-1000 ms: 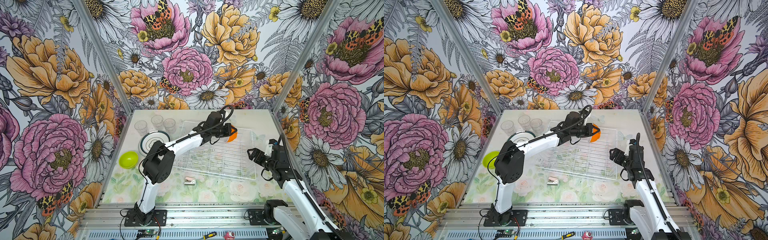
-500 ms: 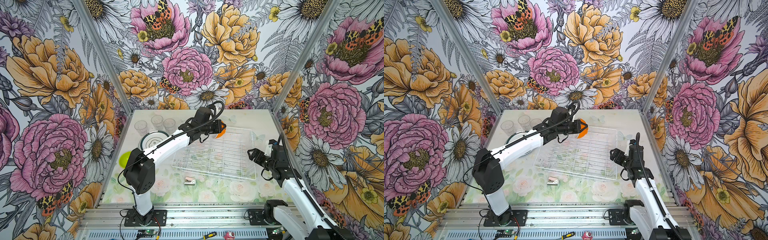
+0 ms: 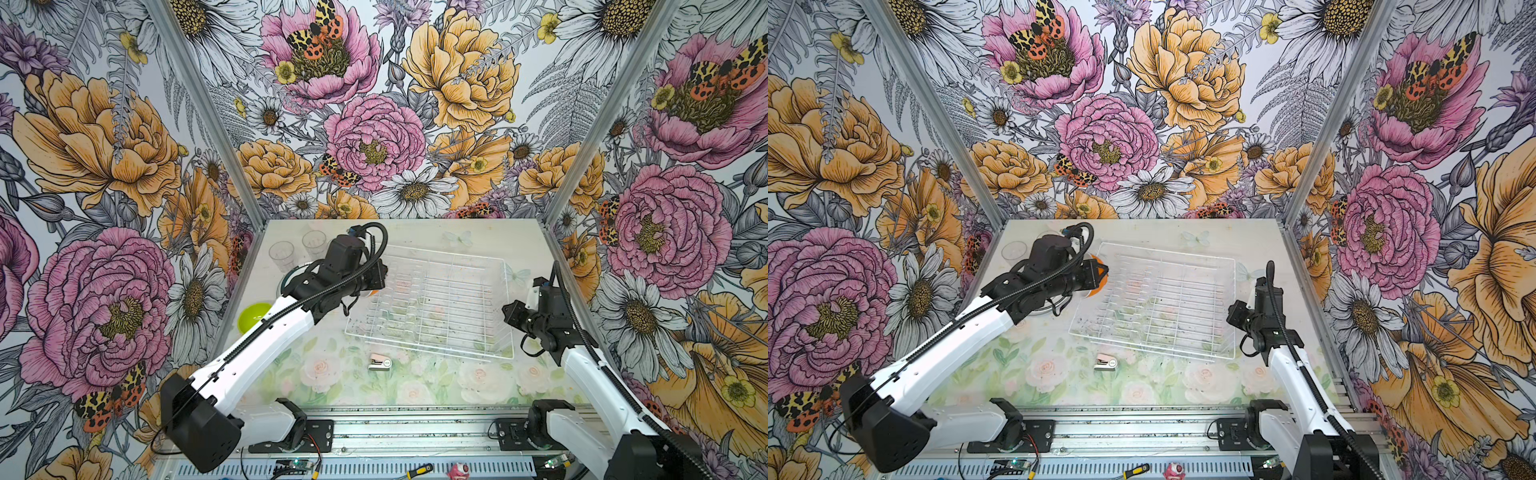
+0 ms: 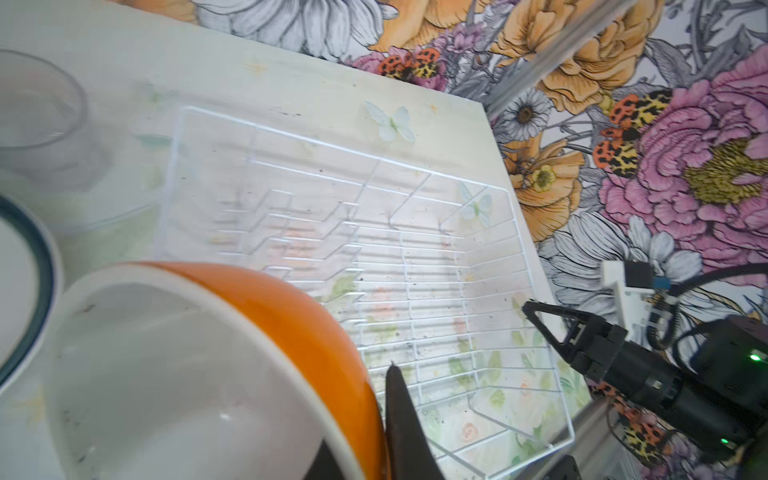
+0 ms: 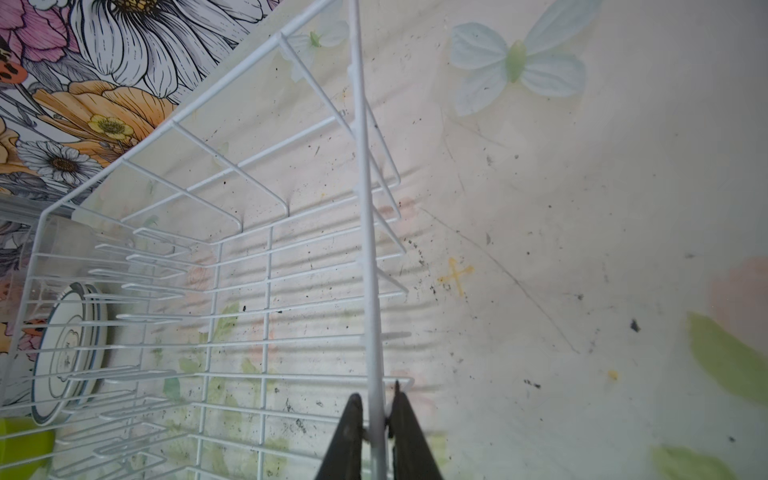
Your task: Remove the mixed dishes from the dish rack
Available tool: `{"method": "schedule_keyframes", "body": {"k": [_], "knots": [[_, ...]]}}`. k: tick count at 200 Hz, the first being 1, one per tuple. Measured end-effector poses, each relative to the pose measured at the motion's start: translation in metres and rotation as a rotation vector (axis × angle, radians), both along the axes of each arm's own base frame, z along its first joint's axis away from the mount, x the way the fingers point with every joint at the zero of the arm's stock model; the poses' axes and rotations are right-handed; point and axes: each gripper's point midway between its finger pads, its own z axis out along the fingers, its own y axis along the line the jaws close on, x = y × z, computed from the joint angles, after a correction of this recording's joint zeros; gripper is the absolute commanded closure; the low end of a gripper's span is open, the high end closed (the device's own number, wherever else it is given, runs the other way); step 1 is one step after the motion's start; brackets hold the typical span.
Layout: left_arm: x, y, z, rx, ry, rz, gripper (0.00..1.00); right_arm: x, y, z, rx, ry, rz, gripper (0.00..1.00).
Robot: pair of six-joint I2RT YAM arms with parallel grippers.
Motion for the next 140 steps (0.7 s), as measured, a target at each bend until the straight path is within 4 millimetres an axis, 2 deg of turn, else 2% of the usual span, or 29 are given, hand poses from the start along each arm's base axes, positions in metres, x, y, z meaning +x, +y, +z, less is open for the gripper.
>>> {"method": "schedule_keyframes", "body": {"k": [13, 35, 69, 95, 140], "knots": [[-0.007, 0.032, -0.005, 0.041, 0.012, 0.078, 1.00, 0.003, 0.001, 0.000, -0.014, 0.003, 0.018, 0.99], [-0.018, 0.079, -0.020, 0.114, 0.051, 0.197, 1.00, 0.010, -0.003, 0.000, -0.026, 0.012, 0.005, 1.00], [-0.031, 0.130, -0.060, 0.209, 0.169, 0.330, 1.00, 0.024, -0.005, 0.000, -0.030, 0.031, -0.002, 1.00], [-0.037, 0.151, -0.079, 0.253, 0.240, 0.390, 1.00, 0.041, -0.006, -0.001, -0.032, 0.043, -0.003, 1.00], [-0.034, 0.168, -0.081, 0.265, 0.251, 0.436, 1.00, 0.086, -0.006, 0.000, -0.043, 0.055, 0.030, 1.00]]}}
